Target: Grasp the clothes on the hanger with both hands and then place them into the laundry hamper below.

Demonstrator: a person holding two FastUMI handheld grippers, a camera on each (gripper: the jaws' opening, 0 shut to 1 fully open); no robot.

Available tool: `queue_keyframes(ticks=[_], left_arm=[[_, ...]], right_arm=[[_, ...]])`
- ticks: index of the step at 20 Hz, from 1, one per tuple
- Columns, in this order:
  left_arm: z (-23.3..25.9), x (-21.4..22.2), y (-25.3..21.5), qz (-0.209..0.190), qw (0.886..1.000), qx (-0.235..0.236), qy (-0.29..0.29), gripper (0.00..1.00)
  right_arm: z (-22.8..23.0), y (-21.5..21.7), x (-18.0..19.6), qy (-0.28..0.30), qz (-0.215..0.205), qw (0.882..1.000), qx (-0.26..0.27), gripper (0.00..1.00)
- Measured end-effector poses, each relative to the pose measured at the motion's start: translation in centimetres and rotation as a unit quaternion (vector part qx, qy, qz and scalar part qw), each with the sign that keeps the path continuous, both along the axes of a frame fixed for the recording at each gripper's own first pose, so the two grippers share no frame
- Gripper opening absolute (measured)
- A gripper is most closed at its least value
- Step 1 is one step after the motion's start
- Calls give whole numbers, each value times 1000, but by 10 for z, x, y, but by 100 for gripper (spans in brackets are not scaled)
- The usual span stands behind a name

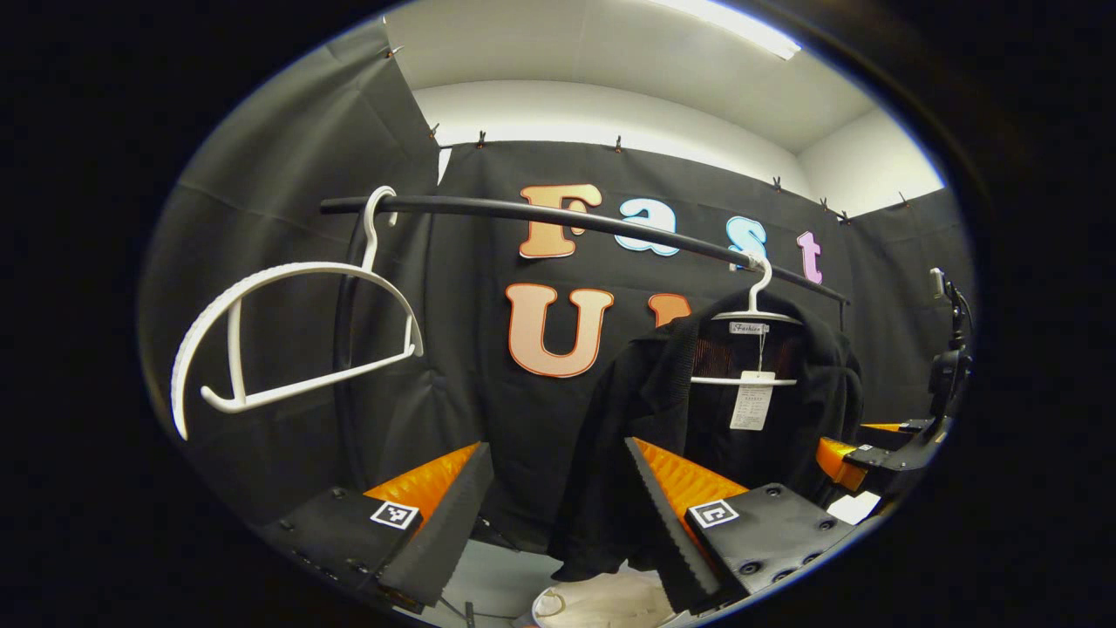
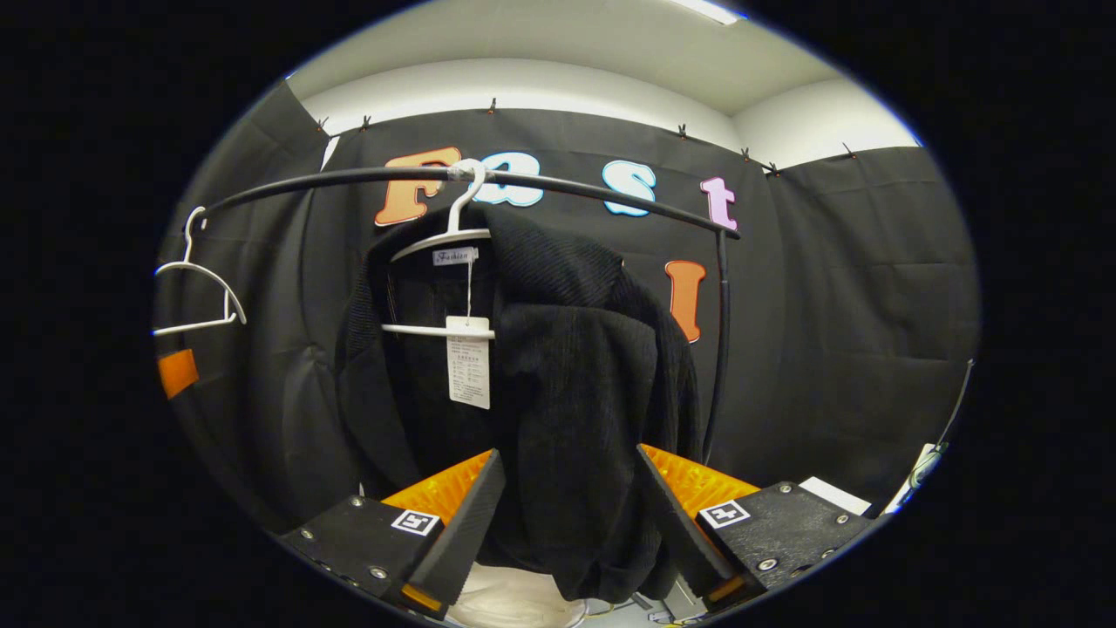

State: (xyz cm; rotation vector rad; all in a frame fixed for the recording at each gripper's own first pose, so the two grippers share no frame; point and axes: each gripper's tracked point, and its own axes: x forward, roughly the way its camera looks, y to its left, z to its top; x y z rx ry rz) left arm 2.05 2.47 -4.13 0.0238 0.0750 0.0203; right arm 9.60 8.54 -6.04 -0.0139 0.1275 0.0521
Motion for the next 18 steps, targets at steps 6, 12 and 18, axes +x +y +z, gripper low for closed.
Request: queue_keyframes(ticks=[6,12,18], left_arm=[[-12,6,-2,4,1000,-8,8,93],[-27,19,-22,-6,1000,-10,21,96],[-36,37,-60,-20,999,-16,30,96]], right_arm=[[-20,3,41,17,-21,1000,1,92],[-33,8,75,17,-15,1000,8,90],[-33,7,77,16,26,999,21,43]])
